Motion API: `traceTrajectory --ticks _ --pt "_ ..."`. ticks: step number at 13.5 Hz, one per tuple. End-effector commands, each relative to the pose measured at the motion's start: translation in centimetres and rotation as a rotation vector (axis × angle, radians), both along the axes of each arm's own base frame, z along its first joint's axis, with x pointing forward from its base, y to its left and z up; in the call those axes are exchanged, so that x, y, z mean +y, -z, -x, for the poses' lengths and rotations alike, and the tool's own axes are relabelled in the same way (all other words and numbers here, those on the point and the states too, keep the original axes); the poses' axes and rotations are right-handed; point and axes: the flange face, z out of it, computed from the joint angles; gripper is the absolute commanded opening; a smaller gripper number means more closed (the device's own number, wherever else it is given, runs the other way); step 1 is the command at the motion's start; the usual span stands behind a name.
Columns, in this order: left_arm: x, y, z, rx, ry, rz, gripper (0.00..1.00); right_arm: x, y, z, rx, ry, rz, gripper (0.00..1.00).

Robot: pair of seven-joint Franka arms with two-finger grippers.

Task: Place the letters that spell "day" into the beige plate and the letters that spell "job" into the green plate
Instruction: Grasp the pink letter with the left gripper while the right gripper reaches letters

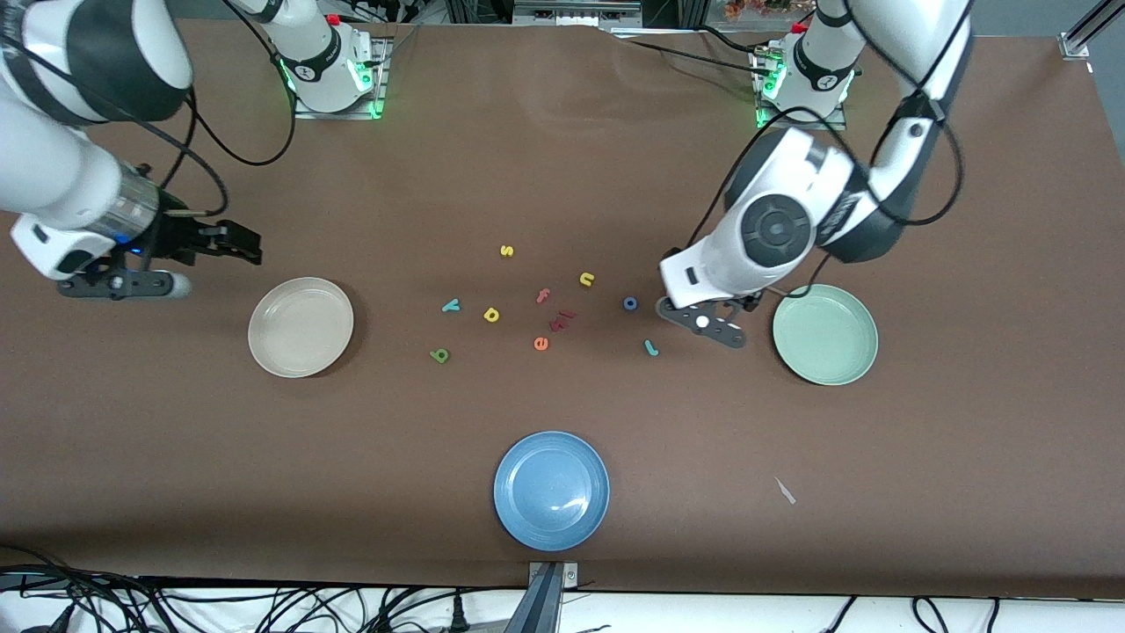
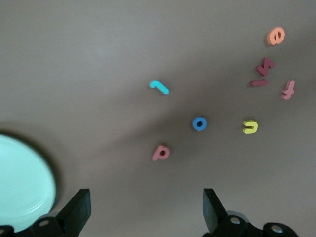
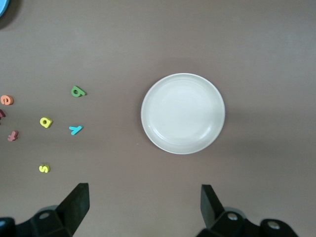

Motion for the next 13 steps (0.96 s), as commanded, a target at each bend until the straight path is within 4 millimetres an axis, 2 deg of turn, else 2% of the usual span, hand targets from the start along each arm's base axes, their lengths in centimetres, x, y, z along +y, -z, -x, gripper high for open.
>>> traceTrajectory --ticks 1,3,5,7,10,11,13 --pt "-0.9 5.2 1.9 -0.018 0.017 -0.004 1.0 2.8 3.8 -0.9 0.021 -0.029 0.002 1.0" --pt "-0.7 9.2 3.3 -0.012 0.02 -0.001 0.99 5.5 5.2 -1.1 0.015 -0.072 0.009 1.0" --pt "-1.3 12.3 5.2 0.007 0.039 -0.007 0.89 6.3 8.5 -2.1 0.023 -0.079 0.015 1.0" --pt "-1.3 13.7 6.1 0.011 0.055 -0.014 0.79 8.7 12.0 -2.8 0.02 -0.112 0.026 1.0" --pt "-0.7 15.9 7.1 -0.005 0.054 -0.003 0.78 11.0 15.8 -3.3 0.018 -0.136 0.042 1.0" --pt "-0.7 16.5 7.1 -0.009 0.053 -0.001 0.78 11.1 17.3 -3.6 0.023 -0.134 0.041 1.0" --pt "-0.4 17.1 7.0 -0.036 0.116 -0.039 0.77 12.2 19.1 -3.7 0.008 -0.151 0.042 1.0"
